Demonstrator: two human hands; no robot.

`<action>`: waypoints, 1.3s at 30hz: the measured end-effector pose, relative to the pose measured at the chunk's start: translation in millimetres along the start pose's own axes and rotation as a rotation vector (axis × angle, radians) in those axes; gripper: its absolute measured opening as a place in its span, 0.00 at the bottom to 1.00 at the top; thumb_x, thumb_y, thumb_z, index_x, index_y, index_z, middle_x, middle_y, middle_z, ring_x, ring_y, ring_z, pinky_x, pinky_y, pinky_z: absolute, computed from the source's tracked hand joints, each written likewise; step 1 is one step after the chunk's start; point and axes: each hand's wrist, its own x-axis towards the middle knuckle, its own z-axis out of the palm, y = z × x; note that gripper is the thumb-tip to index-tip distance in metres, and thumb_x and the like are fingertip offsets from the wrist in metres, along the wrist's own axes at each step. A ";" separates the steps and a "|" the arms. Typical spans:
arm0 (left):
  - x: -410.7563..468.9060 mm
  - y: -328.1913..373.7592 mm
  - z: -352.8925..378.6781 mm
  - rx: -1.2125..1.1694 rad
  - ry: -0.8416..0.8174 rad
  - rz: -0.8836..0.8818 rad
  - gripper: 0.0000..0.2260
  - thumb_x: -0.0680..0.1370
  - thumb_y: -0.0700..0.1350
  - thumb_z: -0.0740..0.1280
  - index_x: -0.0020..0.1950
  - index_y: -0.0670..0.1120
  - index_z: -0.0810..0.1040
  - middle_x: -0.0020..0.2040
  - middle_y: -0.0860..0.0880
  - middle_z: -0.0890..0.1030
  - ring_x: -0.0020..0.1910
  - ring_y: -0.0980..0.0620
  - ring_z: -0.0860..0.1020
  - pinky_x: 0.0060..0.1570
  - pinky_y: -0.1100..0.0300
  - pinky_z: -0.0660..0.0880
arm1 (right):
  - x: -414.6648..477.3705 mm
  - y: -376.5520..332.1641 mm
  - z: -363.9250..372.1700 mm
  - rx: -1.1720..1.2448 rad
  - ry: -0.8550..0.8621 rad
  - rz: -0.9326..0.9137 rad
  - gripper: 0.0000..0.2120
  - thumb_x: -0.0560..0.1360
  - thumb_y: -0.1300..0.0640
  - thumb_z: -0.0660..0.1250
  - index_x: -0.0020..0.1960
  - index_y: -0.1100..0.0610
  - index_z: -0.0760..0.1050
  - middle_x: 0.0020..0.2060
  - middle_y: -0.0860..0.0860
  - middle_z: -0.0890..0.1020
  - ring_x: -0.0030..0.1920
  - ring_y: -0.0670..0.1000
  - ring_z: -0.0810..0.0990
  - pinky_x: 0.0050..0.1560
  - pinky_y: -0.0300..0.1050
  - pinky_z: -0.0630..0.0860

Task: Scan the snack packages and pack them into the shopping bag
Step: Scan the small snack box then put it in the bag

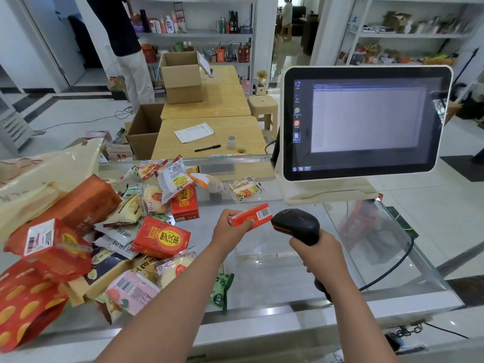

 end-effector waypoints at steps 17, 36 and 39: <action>-1.4 9.4 -2.2 -0.168 0.010 -0.118 0.15 0.73 0.48 0.73 0.55 0.47 0.72 0.52 0.47 0.77 0.51 0.51 0.77 0.51 0.57 0.76 | 12.5 52.8 56.1 -0.341 0.011 -0.035 0.16 0.70 0.59 0.71 0.56 0.56 0.72 0.48 0.52 0.77 0.49 0.51 0.76 0.46 0.43 0.74; -37.5 76.6 -82.1 0.061 0.160 0.481 0.25 0.67 0.46 0.78 0.54 0.66 0.72 0.57 0.59 0.73 0.58 0.60 0.73 0.56 0.59 0.75 | 8.4 -91.1 112.4 1.070 -0.208 0.283 0.20 0.76 0.50 0.68 0.63 0.59 0.70 0.51 0.63 0.82 0.47 0.56 0.85 0.48 0.49 0.82; -53.8 84.6 -114.9 0.129 0.256 0.525 0.26 0.67 0.46 0.78 0.56 0.68 0.70 0.58 0.58 0.72 0.57 0.64 0.73 0.56 0.63 0.73 | -3.3 -124.6 135.4 1.114 -0.362 0.260 0.16 0.77 0.54 0.67 0.60 0.61 0.74 0.47 0.59 0.84 0.43 0.52 0.85 0.39 0.44 0.82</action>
